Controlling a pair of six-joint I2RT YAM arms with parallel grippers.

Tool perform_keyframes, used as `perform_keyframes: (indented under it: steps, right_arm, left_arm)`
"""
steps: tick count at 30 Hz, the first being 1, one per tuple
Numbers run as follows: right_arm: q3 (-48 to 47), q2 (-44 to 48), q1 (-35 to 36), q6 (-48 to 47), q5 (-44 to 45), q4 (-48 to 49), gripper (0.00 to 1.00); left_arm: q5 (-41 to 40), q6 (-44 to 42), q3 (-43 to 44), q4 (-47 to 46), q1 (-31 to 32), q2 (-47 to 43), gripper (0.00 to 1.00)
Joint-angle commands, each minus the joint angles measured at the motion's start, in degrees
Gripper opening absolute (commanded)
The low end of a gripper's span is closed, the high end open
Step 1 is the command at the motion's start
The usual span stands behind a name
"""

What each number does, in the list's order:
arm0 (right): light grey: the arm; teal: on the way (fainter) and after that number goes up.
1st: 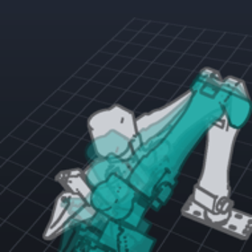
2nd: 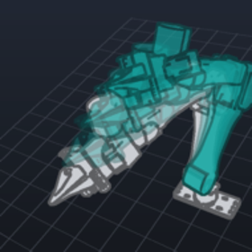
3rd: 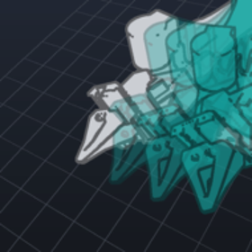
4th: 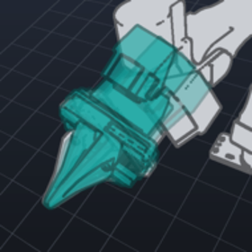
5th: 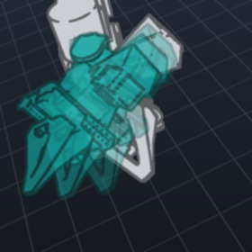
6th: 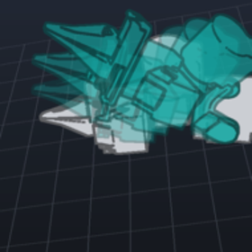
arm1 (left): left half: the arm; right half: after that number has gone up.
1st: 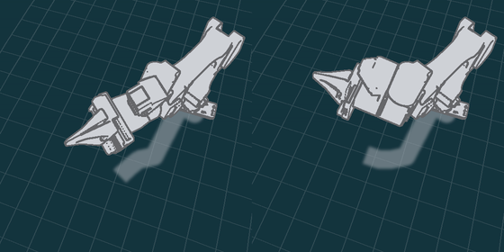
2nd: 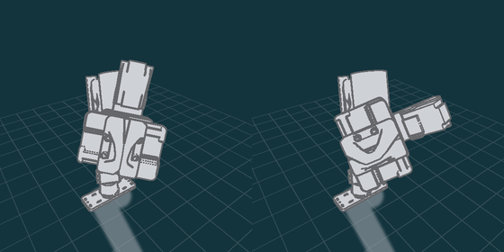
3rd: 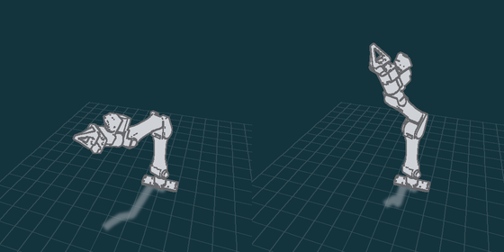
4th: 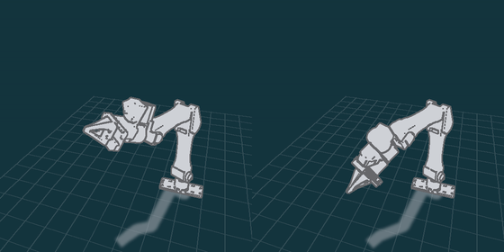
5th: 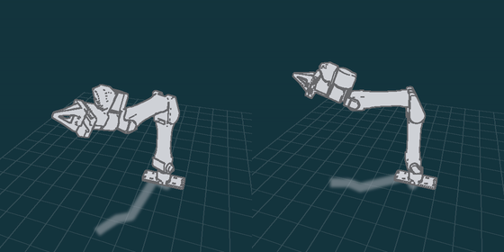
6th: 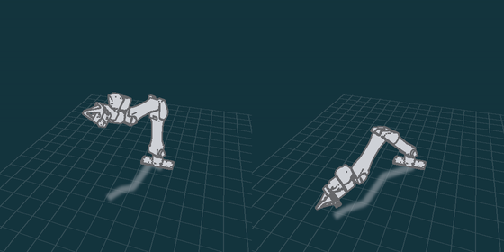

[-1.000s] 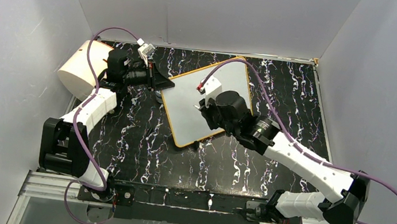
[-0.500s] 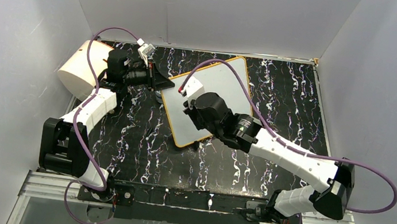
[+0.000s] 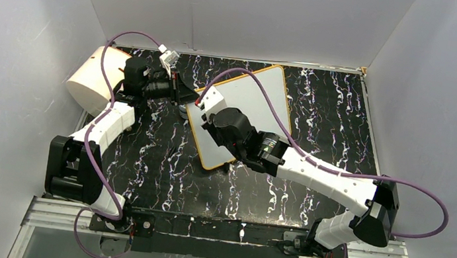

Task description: Write a sentence on the whiteboard

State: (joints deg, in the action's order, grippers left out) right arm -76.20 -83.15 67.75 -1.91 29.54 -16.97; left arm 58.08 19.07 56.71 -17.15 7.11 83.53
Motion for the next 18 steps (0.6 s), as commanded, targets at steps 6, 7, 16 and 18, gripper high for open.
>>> perform_keyframes:
  steps: [6,7,16,18]
  right_arm:
    - [-3.1,-0.6,0.3,-0.6,1.5,5.6,0.00]
    - [-3.1,-0.7,0.2,-0.5,1.5,5.9,0.00]
    - [-2.6,-1.6,0.2,-0.5,1.4,7.0,0.00]
    - [-2.6,-1.7,0.2,-0.6,1.2,7.2,0.00]
  left_arm:
    - [1.9,-2.5,-2.0,2.4,3.3,0.0,0.00]
    - [1.8,-2.5,-2.0,2.4,3.4,0.0,0.00]
    - [1.3,-2.9,-1.9,2.9,3.4,-0.1,0.00]
    - [1.3,-3.1,-1.9,3.1,3.4,0.0,0.00]
